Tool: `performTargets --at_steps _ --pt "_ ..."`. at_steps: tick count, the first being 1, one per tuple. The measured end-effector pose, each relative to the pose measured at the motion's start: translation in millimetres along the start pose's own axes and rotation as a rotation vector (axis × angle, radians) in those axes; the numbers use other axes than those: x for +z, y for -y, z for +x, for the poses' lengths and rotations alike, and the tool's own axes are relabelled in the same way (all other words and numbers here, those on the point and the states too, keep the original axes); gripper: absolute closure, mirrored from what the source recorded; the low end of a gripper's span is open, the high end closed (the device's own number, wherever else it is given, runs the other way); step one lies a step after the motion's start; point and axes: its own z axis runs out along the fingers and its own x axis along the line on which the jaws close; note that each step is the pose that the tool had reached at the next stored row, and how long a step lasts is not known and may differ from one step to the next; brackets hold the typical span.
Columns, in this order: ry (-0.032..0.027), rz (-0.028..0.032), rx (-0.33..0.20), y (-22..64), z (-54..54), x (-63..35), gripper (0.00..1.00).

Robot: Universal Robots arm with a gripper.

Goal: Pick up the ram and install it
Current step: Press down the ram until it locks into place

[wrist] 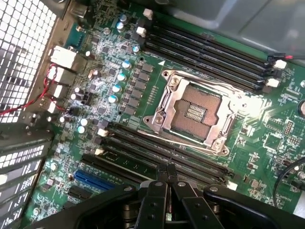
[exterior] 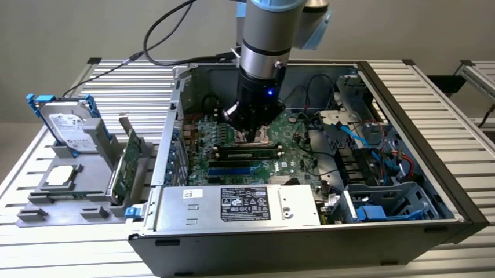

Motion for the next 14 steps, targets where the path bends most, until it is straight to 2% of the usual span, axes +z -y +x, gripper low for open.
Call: performTargets --at_steps 11,14 --pt "0.0151 -0.0044 0.152 0.0 0.0 0.1 0.89" --pt "0.0182 -0.0015 0.188 0.0 0.1 0.0 0.89"
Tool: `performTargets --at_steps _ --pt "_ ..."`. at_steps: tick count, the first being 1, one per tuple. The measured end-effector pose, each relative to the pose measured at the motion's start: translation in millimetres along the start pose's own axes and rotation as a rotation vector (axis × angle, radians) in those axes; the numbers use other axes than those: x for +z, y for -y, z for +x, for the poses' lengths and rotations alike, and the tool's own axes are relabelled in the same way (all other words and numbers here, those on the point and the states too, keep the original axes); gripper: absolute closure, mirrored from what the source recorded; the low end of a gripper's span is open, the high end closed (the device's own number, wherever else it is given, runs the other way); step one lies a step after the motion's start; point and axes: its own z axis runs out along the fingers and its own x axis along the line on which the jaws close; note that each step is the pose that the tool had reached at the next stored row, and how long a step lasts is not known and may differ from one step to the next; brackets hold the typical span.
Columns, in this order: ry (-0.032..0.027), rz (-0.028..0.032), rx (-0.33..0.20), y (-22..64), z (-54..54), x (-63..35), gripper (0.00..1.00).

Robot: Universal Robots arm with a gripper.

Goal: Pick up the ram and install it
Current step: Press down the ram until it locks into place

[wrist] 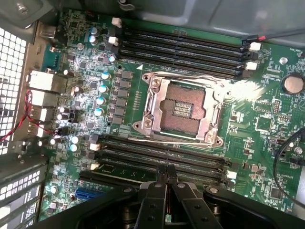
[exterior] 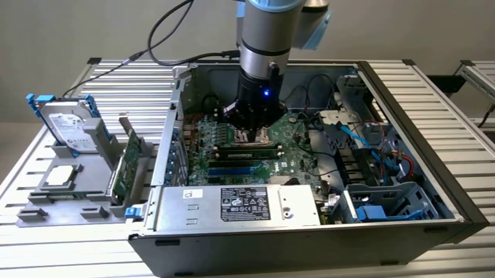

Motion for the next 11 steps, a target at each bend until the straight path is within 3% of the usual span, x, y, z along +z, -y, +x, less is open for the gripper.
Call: performTargets --at_steps 7,11 --pt "0.0093 0.0269 0.065 0.2 0.0 0.1 0.89" --pt "0.0095 0.0296 0.074 5.9 0.9 -0.3 0.89"
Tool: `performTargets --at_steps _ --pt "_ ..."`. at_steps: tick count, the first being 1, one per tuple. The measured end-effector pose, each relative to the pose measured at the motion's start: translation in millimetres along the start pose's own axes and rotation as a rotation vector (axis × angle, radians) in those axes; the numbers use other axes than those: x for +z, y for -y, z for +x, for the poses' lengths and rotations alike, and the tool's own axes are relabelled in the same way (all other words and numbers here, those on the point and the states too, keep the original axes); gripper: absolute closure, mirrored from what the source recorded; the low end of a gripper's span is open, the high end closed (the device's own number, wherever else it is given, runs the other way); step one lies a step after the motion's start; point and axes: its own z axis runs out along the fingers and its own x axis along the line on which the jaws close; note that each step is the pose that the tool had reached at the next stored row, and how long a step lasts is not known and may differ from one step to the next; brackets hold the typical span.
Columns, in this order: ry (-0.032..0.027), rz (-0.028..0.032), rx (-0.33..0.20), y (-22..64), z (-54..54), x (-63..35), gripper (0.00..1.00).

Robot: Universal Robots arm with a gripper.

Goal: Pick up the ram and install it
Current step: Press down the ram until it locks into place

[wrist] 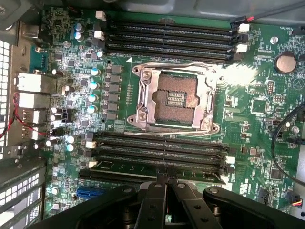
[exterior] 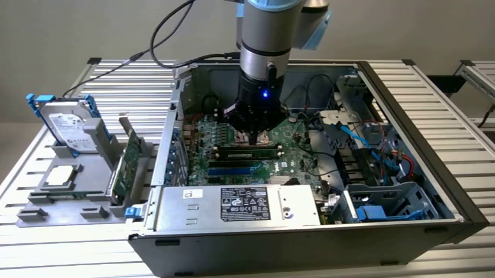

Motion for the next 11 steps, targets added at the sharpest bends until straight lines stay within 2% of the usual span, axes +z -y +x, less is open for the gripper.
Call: performTargets --at_steps 5,11 --pt "0.0002 -0.0001 0.005 13.5 1.1 -0.3 0.89" --pt "0.0003 -0.0005 0.005 14.9 1.7 -0.3 0.89"
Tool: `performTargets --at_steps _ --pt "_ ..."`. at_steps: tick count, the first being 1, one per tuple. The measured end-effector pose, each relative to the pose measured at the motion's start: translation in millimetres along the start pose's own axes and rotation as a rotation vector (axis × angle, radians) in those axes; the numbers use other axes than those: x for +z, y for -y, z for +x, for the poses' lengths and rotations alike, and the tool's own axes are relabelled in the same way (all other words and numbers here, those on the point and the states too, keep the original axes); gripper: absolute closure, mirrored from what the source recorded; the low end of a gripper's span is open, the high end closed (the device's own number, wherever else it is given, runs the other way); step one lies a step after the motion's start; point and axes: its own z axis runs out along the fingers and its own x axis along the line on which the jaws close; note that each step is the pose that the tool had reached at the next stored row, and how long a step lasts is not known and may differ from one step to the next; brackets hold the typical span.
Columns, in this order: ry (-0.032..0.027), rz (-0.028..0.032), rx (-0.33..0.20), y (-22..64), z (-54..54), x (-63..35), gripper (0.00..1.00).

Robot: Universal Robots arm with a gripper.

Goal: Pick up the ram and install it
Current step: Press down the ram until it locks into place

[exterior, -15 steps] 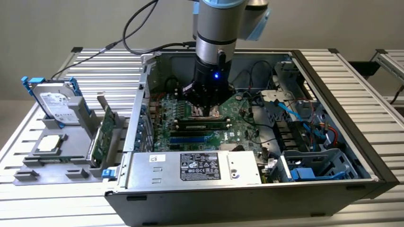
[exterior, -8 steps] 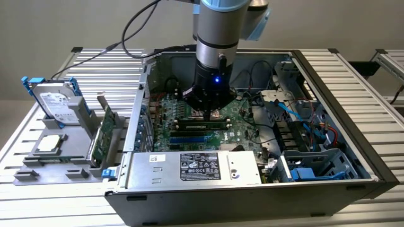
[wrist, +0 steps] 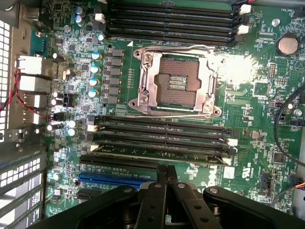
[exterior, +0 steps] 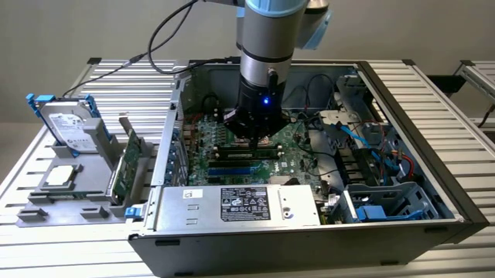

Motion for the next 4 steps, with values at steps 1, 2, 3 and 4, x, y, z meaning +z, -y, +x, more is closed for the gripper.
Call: performTargets --at_steps 1,2,3,4 --pt "0.0 0.0001 0.0 0.0 0.0 0.0 0.89" --pt "0.0 0.0001 0.0 0.0 0.0 0.0 0.89" --pt "-0.0001 0.0 0.0 0.0 0.0 0.0 0.89" --pt "0.0 0.0 0.0 0.0 0.0 0.0 0.89"
